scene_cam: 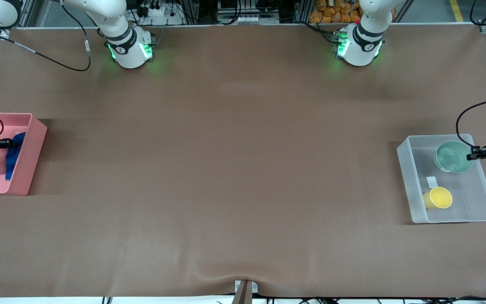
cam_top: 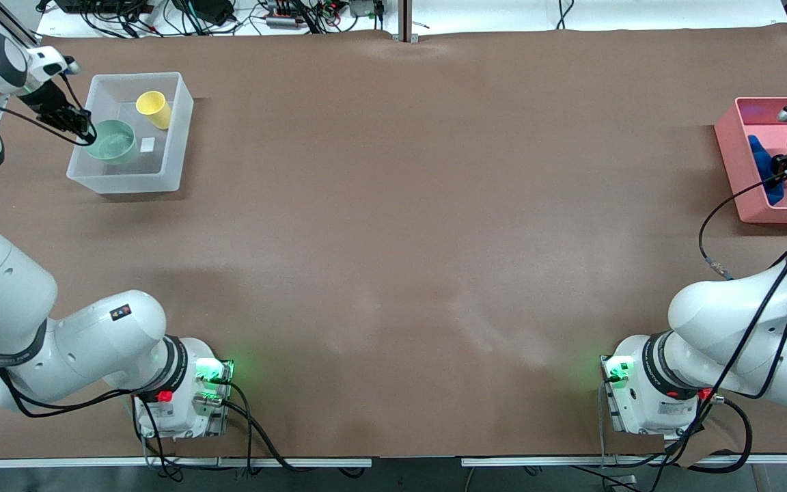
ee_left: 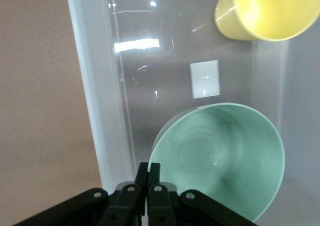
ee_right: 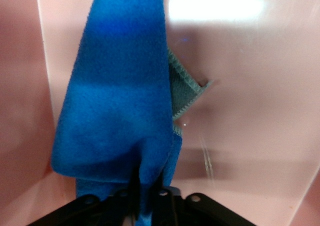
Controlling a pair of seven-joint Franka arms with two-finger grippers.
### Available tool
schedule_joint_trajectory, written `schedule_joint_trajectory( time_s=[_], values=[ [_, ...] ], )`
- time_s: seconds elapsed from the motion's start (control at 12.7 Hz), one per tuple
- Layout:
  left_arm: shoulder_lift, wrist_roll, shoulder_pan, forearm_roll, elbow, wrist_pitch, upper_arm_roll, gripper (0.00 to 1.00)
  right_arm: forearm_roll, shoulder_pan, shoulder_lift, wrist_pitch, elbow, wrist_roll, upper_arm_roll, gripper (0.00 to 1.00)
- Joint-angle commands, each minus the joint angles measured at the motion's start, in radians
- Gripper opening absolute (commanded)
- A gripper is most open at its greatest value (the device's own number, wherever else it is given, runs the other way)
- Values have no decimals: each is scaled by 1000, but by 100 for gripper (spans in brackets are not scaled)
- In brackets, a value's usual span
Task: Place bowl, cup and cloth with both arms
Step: 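Release the cloth with the right gripper while the left gripper carries the bowl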
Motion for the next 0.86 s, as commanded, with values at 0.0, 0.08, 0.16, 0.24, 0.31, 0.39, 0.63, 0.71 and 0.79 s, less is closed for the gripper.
schedule_joint_trajectory(
  time_s=[0.0, 0.08, 0.16, 0.24, 0.31, 0.39, 0.63, 0.71, 0.79],
  values=[
    [19, 7, 13, 26, -20, 61, -10, 0, 56, -16, 13, 6, 9, -24, 10, 100],
    [19, 7, 15, 24, -56, 107, -10, 0, 70, -13, 9, 0, 10, -24, 10, 100],
    [18, 7, 15, 23, -86, 151, -10, 0, 72, -4, 1, -6, 10, -22, 10, 100],
    [18, 5, 13, 16, -97, 162, -10, 0, 72, 10, -17, -11, 10, -21, 11, 100],
    [19, 5, 12, 15, -100, 166, -11, 0, 72, 22, -37, -43, 15, -13, 11, 100],
    [21, 5, 8, 15, -105, 170, -14, 0, 70, 37, -63, -73, 18, -5, 10, 100],
    [38, 5, 7, 15, -114, 205, -16, 0, 70, 73, -146, -142, 15, 39, 10, 100],
    [41, 5, 5, 16, -119, 210, -17, 0, 69, 88, -178, -173, 15, 57, 10, 100],
    [42, 5, 2, 16, -119, 212, -19, 10, 66, 109, -210, -193, 15, 83, 8, 100]
  ],
)
